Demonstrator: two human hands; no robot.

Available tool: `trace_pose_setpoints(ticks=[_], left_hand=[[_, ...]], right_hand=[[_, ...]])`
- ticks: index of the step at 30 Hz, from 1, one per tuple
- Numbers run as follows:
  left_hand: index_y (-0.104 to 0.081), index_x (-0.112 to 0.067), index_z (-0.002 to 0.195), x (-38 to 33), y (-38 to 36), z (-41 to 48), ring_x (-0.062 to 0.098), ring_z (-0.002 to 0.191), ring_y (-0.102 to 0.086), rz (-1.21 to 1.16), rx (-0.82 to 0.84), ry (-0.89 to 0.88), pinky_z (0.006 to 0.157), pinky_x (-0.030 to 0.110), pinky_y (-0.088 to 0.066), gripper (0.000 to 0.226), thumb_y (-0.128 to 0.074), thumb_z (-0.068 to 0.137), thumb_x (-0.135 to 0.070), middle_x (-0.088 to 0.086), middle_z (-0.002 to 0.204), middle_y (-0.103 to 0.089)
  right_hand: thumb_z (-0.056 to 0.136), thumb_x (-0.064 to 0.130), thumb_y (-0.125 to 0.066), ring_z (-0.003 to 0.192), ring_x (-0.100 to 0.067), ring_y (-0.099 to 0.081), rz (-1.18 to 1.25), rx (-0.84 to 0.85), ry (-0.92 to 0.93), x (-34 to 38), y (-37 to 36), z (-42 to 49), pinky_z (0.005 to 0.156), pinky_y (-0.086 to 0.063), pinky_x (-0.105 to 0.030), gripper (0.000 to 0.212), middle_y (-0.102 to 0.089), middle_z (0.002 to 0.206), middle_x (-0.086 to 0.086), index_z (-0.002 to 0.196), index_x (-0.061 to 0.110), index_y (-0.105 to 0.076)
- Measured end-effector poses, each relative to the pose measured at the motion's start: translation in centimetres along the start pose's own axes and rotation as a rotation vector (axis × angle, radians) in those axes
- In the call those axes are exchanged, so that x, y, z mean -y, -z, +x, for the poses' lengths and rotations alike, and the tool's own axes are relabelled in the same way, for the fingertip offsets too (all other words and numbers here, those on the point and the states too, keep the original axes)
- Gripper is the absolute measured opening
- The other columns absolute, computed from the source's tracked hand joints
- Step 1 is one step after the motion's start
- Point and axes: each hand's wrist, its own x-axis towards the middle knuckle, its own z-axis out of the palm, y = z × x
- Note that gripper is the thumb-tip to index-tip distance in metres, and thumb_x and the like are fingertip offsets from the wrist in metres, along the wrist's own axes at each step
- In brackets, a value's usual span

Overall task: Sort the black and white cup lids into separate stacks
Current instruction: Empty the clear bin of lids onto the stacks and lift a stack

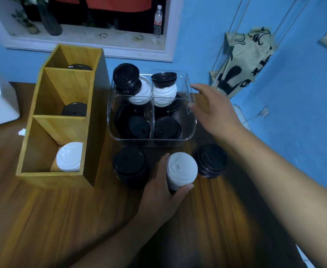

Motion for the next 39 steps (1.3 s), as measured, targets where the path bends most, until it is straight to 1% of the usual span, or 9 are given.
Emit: trace_pose_setpoints(ticks=[2, 10, 15, 19, 23, 27, 34, 37, 39], left_hand=[[-0.022, -0.047, 0.152, -0.1, 0.0, 0.0, -0.017, 0.136, -0.032, 0.0, -0.002, -0.012, 0.103, -0.001, -0.026, 0.092, -0.077, 0.079, -0.061, -0.041, 0.144, -0.032], [-0.013, -0.062, 0.143, -0.3, 0.2, -0.1, -0.026, 0.132, -0.028, -0.002, -0.001, -0.048, 0.102, -0.004, -0.024, 0.087, -0.077, 0.083, -0.058, -0.056, 0.139, -0.022], [-0.02, -0.056, 0.142, -0.5, 0.3, -0.1, -0.026, 0.13, -0.03, -0.022, -0.025, -0.05, 0.1, -0.003, -0.026, 0.086, -0.081, 0.082, -0.052, -0.055, 0.139, -0.026], [-0.027, -0.048, 0.147, -0.9, 0.4, 0.0, -0.018, 0.132, -0.037, -0.046, -0.021, -0.033, 0.102, 0.001, -0.031, 0.086, -0.08, 0.079, -0.055, -0.033, 0.145, -0.041], [-0.032, -0.027, 0.154, -1.1, 0.4, 0.1, -0.003, 0.138, -0.042, -0.019, 0.009, -0.023, 0.107, 0.007, -0.034, 0.092, -0.074, 0.079, -0.061, -0.018, 0.149, -0.046], [-0.033, -0.024, 0.153, -1.2, 0.3, 0.1, -0.008, 0.137, -0.041, 0.014, 0.01, -0.025, 0.106, 0.003, -0.031, 0.089, -0.08, 0.081, -0.048, -0.015, 0.149, -0.046], [-0.023, -0.024, 0.158, -1.2, 0.1, 0.0, 0.0, 0.141, -0.036, 0.044, 0.004, -0.01, 0.108, 0.002, -0.027, 0.097, -0.079, 0.083, -0.046, -0.012, 0.154, -0.039], [-0.018, -0.028, 0.159, -1.4, 0.2, -0.1, 0.0, 0.143, -0.035, 0.031, 0.008, 0.019, 0.107, 0.003, -0.027, 0.1, -0.082, 0.084, -0.042, -0.011, 0.157, -0.039], [-0.017, -0.029, 0.159, -1.5, 0.2, -0.2, 0.001, 0.143, -0.035, 0.029, 0.013, 0.031, 0.107, 0.005, -0.028, 0.102, -0.083, 0.083, -0.042, -0.011, 0.158, -0.038]], right_hand=[[0.1, 0.027, -0.06, 0.131, -0.017, -0.049, -0.007, 0.009, 0.047, 1.0, -1.2, 3.8, 0.104, -0.029, -0.018, 0.042, -0.057, 0.142, 0.001, 0.142, 0.022, -0.054], [0.097, 0.027, -0.057, 0.118, -0.028, -0.046, -0.267, 0.102, 0.08, 1.5, -5.0, 10.6, 0.085, -0.045, -0.039, 0.026, -0.063, 0.117, -0.004, 0.12, 0.02, -0.066], [0.097, 0.024, -0.061, 0.08, -0.008, -0.053, 0.338, -0.194, -0.118, 1.6, -1.4, 5.2, 0.071, -0.039, -0.026, 0.006, -0.059, 0.083, 0.008, 0.092, 0.023, -0.063], [0.104, 0.024, -0.055, 0.068, -0.012, -0.051, 0.843, -0.159, -0.43, 1.4, 1.5, -5.8, 0.061, -0.041, -0.026, 0.017, -0.058, 0.08, -0.004, 0.096, 0.021, -0.07], [0.101, 0.029, -0.056, 0.062, -0.016, -0.044, 1.047, -0.101, -0.748, 0.0, 1.9, -16.1, 0.053, -0.037, -0.025, 0.024, -0.055, 0.086, -0.016, 0.098, 0.016, -0.076], [0.095, 0.024, -0.058, 0.055, -0.014, -0.043, 1.123, -0.069, -0.966, -1.1, 1.1, -22.0, 0.046, -0.033, -0.021, 0.026, -0.057, 0.079, -0.016, 0.101, 0.007, -0.076], [0.103, 0.019, -0.056, 0.052, -0.015, -0.056, 0.874, 0.029, -1.033, -1.7, -0.9, -24.4, 0.044, -0.044, -0.022, 0.02, -0.07, 0.087, -0.013, 0.105, 0.013, -0.075], [0.101, 0.034, -0.058, 0.059, -0.01, -0.062, 0.361, 0.01, -0.849, -1.5, -0.8, -25.0, 0.056, -0.048, -0.022, 0.02, -0.072, 0.09, -0.001, 0.111, 0.024, -0.071], [0.093, 0.054, -0.059, 0.082, -0.005, -0.061, 0.083, 0.002, -0.728, -1.0, -1.0, -25.3, 0.073, -0.046, -0.025, 0.04, -0.064, 0.107, 0.008, 0.125, 0.029, -0.064]])
